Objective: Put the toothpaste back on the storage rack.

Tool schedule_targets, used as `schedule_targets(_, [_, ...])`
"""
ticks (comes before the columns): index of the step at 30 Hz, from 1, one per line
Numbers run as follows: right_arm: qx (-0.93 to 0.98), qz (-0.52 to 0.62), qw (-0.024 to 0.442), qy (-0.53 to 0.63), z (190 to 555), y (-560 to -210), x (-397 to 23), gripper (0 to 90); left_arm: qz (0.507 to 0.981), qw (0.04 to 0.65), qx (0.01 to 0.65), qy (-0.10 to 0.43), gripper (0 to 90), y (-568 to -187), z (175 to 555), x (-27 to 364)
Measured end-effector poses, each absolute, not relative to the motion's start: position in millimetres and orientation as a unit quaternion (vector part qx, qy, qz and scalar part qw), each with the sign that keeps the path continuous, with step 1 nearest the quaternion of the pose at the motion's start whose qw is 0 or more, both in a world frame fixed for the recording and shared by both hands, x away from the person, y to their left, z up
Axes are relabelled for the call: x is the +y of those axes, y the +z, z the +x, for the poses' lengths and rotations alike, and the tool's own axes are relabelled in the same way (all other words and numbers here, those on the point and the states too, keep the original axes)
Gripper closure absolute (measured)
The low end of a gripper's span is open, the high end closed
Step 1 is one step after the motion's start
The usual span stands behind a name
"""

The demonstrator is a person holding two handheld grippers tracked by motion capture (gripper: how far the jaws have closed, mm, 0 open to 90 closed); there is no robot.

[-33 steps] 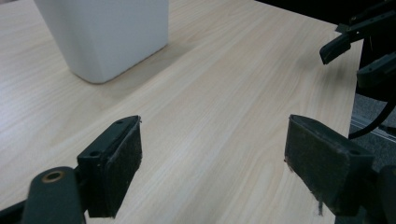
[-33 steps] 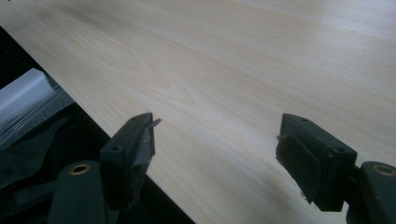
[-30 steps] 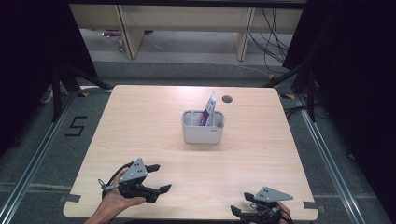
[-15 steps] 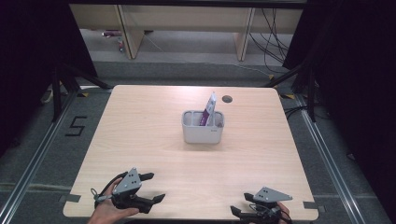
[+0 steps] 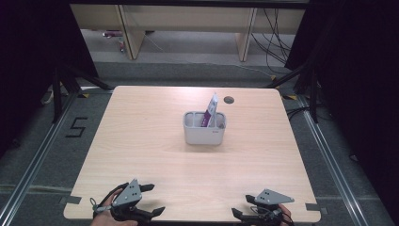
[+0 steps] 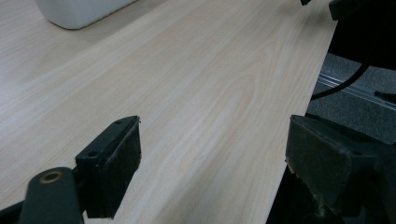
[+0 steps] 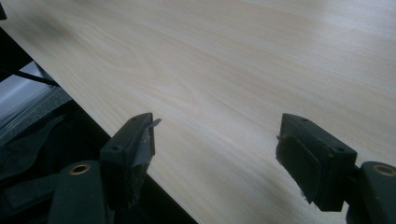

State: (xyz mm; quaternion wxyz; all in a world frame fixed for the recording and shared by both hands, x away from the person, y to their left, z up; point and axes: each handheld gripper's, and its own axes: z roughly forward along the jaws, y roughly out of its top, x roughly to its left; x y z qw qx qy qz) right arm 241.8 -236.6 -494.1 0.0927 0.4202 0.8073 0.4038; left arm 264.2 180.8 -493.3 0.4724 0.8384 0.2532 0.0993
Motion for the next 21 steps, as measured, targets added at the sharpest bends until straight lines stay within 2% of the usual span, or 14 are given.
schedule_targets(8, [0.812, 0.408, 0.070, 0.412, 243.2, -495.5, -235.7, 28.2, 0.865, 0.435, 0.235, 0.085, 17.1, -502.2, 255.5, 178.4])
schedule_targets(17, [0.808, 0.421, 0.088, 0.402, 241.2, -495.3, -234.5, 28.2, 0.884, 0.400, 0.221, 0.098, 17.1, -503.1, 250.0, 180.3])
schedule_targets(21, [0.809, 0.419, 0.083, 0.405, 240.6, -494.6, -234.1, 28.2, 0.876, 0.413, 0.228, 0.095, 17.0, -504.1, 250.1, 179.1])
